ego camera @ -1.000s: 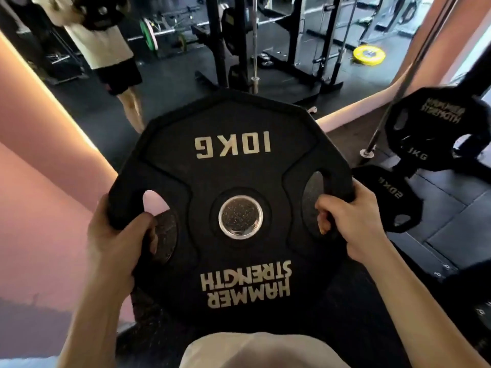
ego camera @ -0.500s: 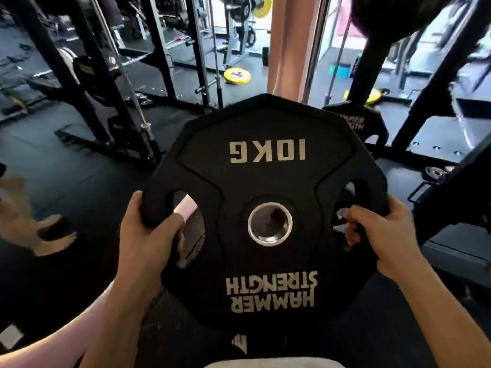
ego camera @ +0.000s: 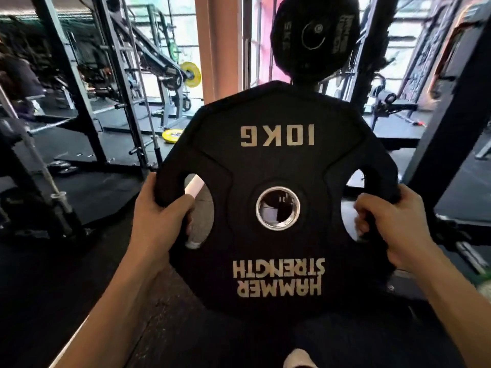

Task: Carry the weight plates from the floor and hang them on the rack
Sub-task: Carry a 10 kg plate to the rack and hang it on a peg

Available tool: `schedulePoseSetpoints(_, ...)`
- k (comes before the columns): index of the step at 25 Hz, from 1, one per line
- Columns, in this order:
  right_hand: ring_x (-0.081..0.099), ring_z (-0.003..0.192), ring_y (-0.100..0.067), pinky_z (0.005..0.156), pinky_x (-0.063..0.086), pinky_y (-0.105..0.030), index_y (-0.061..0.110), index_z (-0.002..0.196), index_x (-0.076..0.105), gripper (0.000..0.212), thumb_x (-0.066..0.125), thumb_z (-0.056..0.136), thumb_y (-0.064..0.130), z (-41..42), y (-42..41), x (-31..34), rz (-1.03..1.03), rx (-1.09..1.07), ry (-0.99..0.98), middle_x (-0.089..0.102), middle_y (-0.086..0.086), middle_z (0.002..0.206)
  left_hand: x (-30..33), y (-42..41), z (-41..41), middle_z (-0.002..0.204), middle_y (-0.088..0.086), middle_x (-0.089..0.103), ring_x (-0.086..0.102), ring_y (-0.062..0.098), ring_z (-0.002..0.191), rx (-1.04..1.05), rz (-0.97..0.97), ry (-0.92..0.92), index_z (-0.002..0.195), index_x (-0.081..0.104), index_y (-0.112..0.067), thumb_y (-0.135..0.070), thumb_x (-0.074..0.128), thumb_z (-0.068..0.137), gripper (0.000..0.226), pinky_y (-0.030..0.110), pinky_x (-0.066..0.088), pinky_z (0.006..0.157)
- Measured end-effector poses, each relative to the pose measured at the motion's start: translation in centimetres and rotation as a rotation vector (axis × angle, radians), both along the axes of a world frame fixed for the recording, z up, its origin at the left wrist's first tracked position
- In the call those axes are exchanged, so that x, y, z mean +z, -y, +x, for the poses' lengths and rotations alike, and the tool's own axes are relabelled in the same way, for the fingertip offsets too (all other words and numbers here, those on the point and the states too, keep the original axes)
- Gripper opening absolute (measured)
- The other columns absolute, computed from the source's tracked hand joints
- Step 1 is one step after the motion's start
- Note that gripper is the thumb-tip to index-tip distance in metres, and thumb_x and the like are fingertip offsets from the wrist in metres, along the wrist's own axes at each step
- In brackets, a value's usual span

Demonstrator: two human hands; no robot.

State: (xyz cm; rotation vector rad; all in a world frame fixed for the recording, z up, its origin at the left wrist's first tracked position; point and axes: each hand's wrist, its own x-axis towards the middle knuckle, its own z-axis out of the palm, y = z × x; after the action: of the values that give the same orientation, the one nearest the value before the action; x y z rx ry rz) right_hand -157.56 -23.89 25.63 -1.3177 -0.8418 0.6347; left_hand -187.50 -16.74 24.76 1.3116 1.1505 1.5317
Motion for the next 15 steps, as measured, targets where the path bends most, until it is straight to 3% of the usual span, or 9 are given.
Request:
schedulePoseSetpoints(5,0.041,0.04,-0.022,0.045,0.039,-0.031,0.011,0.066,0.046,0.025,0.059,0.078,-0.008,4.3,-6.0,-5.2,0.067,-0.051,0.039,0.044,-0.01,0.045,-5.4,-7.2,4.2,0.066,0.011,0.057,0.05,0.024,0.055,-0.039,0.056,0.045,0.079,0.062,-0.041,-0.015,0.063,0.062,0.031,0.04,0.041,0.06)
schedulePoseSetpoints(10,0.039,0.037,-0.021,0.041,0.039,-0.028,0.009,0.068,0.045,0.024,0.058,0.078,-0.009,7.7,-10.0,-11.6,0.13,-0.096,0.043,0.043,-0.009,0.045,-11.2,-13.3,7.8,0.076,0.011,0.059,0.05,0.023,0.065,-0.095,0.149,0.008,0.085,0.063,-0.043,-0.03,0.067,0.05,0.037,0.044,0.041,0.064)
schedulePoseSetpoints(15,0.04,0.036,-0.02,0.041,0.038,-0.027,0.008,0.072,0.048,0.019,0.058,0.079,-0.008,10.6,-12.7,-17.2,0.18,-0.144,0.062,0.045,-0.008,0.048,-16.7,-17.7,11.0,0.067,0.012,0.055,0.047,0.023,0.05,-0.146,0.188,0.024,0.074,0.058,-0.03,-0.014,0.066,0.059,0.023,0.037,0.041,0.054)
